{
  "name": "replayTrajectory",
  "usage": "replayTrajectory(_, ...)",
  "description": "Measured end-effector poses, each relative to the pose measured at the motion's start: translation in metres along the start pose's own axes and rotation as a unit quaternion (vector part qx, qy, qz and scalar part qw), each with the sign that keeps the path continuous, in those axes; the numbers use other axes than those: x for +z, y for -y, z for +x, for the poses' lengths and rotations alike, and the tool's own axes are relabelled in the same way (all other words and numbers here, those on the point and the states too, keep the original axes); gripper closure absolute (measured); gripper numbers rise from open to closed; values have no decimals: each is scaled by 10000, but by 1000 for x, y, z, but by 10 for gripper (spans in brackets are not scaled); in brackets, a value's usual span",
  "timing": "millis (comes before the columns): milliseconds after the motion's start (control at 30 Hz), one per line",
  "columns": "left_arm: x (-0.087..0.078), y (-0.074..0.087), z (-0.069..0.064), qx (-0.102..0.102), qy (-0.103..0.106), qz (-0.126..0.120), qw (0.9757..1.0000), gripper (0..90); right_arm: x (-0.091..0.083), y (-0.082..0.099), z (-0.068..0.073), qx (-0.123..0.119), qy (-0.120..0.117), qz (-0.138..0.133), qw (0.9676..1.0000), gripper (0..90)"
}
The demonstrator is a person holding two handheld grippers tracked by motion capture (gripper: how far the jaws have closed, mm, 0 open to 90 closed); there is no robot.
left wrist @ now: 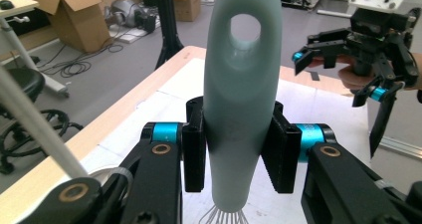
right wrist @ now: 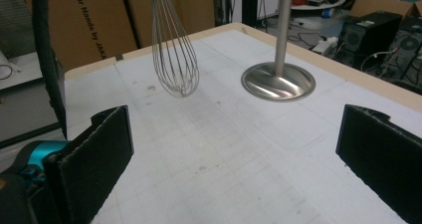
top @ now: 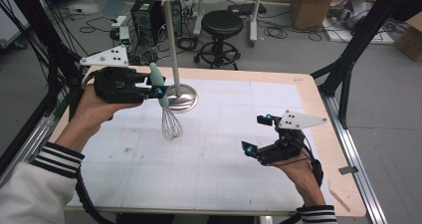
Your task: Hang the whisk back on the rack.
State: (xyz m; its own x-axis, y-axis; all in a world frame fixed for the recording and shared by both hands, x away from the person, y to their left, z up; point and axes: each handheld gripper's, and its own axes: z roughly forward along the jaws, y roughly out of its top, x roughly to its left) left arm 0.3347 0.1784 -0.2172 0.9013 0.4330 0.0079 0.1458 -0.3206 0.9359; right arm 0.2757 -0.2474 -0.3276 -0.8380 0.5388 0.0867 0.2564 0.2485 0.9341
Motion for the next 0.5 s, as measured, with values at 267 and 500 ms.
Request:
replayTrajectory(267, -12, -6, 20, -133, -249, 29, 9996, 663, -15, 17, -2, 43, 190, -71, 9998, 3)
replayTrajectory(500, -13, -14, 37, -175, -381, 125, 9990, 663, -22, 31, -3, 119, 358, -61, 9993, 3)
